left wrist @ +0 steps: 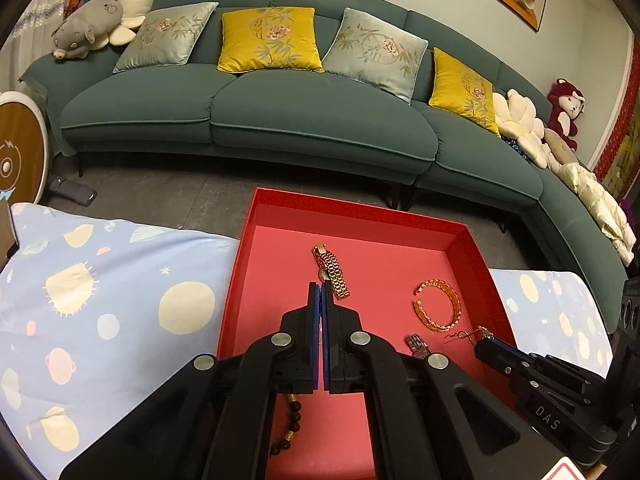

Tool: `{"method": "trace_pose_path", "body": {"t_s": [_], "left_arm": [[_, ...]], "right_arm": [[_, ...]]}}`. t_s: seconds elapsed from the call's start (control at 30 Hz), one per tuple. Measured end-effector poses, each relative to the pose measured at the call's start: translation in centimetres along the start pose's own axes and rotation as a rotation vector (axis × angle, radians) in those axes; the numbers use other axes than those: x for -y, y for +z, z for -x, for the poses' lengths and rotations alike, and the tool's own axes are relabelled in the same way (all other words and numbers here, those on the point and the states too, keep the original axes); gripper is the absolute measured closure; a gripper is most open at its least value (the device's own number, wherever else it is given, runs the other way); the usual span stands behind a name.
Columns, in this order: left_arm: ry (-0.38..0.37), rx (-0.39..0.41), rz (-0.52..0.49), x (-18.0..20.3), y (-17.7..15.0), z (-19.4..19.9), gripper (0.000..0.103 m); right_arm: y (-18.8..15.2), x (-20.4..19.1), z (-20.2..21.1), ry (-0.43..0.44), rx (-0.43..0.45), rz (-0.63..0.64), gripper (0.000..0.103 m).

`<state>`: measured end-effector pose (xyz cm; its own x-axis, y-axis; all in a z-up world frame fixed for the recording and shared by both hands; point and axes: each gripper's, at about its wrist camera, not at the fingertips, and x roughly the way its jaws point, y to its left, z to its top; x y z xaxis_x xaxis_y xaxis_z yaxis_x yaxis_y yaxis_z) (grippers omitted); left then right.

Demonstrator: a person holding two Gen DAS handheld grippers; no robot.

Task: Organize jewelry
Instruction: 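Carry both silver necklaces into the red tray and open both grippers, then withdraw both open grippers from the tray toward the gold hoop earrings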

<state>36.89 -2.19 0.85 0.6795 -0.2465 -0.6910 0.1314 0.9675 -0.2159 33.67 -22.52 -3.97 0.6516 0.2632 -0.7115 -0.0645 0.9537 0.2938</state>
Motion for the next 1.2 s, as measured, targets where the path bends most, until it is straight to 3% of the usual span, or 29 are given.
{"method": "trace_pose_path", "body": {"t_s": [0.17, 0.27, 0.33, 0.4, 0.6, 0.8, 0.93, 1.2], "left_arm": [[0.003, 0.025, 0.047, -0.4, 0.1, 0.3, 0.100], [0.013, 0.038, 0.068, -0.6, 0.3, 0.6, 0.086], [0.029, 0.056, 0.076, -0.6, 0.4, 1.2, 0.075], [0.031, 0.071, 0.077, -0.4, 0.7, 1.9, 0.073], [0.031, 0.101, 0.067, 0.0, 1.7, 5.2, 0.072], [0.025, 0.092, 0.056, 0.2, 1.5, 9.4, 0.072], [0.083, 0.080, -0.029, 1.1, -0.5, 12.0, 0.060], [0.079, -0.035, -0.088, 1.5, -8.2, 15.0, 0.047]], "right_arm": [[-0.1, 0.5, -0.4, 0.005, -0.005, -0.015, 0.098], [0.1, 0.7, 0.2, 0.011, 0.021, -0.023, 0.095], [0.4, 0.8, 0.8, 0.007, 0.047, -0.030, 0.086], [0.7, 0.7, 1.9, 0.009, 0.089, -0.034, 0.074], [1.8, -0.3, 5.7, 0.018, 0.148, -0.005, 0.073], [0.9, -1.7, 9.7, -0.017, 0.144, 0.078, 0.072], [-1.9, -1.8, 11.2, -0.034, 0.091, 0.113, 0.070], [-8.3, -1.5, 12.7, -0.069, -0.035, 0.181, 0.070]]}}
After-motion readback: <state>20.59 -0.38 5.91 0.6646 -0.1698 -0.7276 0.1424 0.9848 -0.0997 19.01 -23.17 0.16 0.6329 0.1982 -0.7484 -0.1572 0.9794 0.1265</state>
